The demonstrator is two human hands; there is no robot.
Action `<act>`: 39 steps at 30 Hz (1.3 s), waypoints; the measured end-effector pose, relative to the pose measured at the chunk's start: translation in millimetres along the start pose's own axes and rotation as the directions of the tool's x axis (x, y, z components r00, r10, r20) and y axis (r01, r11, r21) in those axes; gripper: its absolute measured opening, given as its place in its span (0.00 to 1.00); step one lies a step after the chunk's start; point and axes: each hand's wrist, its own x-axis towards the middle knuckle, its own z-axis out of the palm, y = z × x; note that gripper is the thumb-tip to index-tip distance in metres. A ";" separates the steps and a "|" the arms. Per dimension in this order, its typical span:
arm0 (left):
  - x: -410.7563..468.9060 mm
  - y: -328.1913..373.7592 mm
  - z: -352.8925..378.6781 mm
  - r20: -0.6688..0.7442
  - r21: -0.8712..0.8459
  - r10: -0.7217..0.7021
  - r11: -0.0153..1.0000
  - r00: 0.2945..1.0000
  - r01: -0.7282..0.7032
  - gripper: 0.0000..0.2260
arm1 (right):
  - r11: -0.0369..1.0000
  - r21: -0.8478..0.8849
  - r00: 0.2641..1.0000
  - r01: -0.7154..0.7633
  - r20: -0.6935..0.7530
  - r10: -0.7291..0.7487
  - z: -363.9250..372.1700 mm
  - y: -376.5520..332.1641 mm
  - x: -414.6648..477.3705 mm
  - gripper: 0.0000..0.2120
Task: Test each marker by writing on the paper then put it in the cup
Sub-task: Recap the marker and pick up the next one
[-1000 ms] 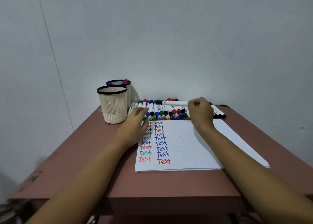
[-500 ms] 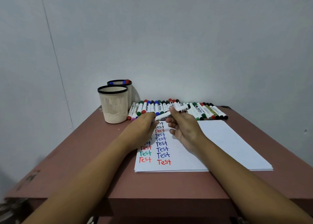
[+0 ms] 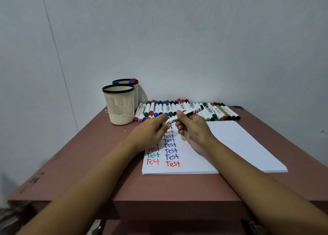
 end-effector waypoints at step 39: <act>15.3 -44.3 1.2 -0.074 -0.623 -0.562 0.671 0.824 0.402 0.08 | 0.947 -0.321 0.959 0.007 -0.267 -0.097 -14.4 26.9 78.3 0.07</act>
